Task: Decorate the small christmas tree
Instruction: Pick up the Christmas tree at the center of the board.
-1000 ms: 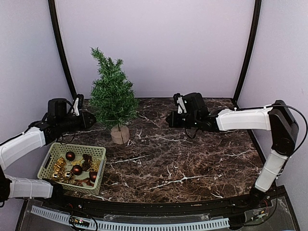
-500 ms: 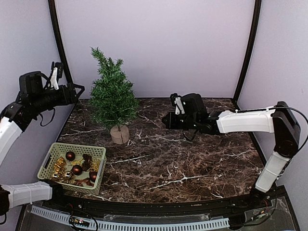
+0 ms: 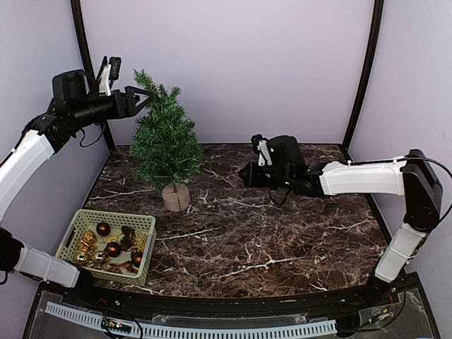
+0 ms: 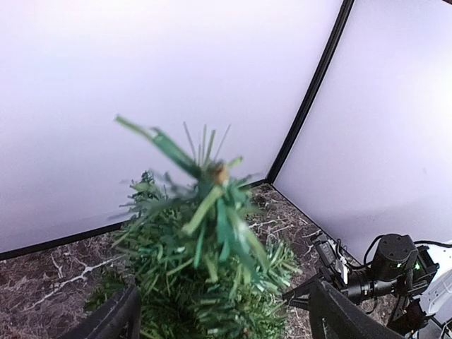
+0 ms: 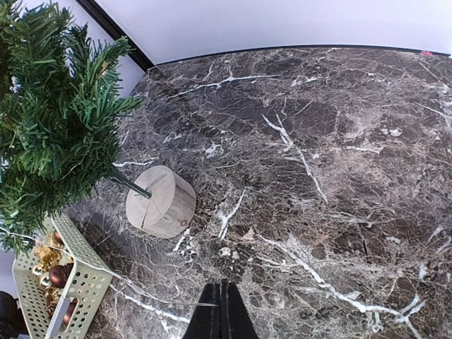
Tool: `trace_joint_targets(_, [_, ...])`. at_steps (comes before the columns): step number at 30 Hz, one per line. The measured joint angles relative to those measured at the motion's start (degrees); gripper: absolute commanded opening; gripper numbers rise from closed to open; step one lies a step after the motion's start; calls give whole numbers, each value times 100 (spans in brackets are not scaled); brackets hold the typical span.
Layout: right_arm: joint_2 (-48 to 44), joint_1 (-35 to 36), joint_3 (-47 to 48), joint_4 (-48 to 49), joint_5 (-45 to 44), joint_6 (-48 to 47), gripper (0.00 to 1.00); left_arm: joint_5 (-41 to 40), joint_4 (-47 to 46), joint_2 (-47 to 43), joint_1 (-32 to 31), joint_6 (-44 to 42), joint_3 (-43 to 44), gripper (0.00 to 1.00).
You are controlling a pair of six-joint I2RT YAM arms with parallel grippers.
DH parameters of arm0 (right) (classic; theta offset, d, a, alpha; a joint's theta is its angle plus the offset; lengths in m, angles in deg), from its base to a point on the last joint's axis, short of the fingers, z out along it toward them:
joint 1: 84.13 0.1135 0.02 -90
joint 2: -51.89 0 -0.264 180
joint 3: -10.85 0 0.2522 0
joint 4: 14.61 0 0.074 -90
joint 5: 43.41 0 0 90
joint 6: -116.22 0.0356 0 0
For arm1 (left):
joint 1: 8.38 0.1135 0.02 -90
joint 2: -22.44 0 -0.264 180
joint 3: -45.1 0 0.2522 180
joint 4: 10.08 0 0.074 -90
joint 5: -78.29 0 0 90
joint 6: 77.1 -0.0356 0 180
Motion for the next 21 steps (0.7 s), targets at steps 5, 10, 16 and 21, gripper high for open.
trace_joint_targets(5, [0, 0, 0, 2, 0, 0, 0, 9, -177, 431, -138, 2, 345, 81])
trace_joint_targets(10, [0, 0, 0, 2, 0, -2, 0, -63, -278, 645, -170, -15, 592, 55])
trace_joint_targets(16, [0, 0, 0, 2, -4, -4, 0, -101, -319, 844, -190, -46, 831, 20])
trace_joint_targets(21, [-4, -2, 0, 2, -26, -4, 0, -33, -317, 935, -258, -142, 898, 3])
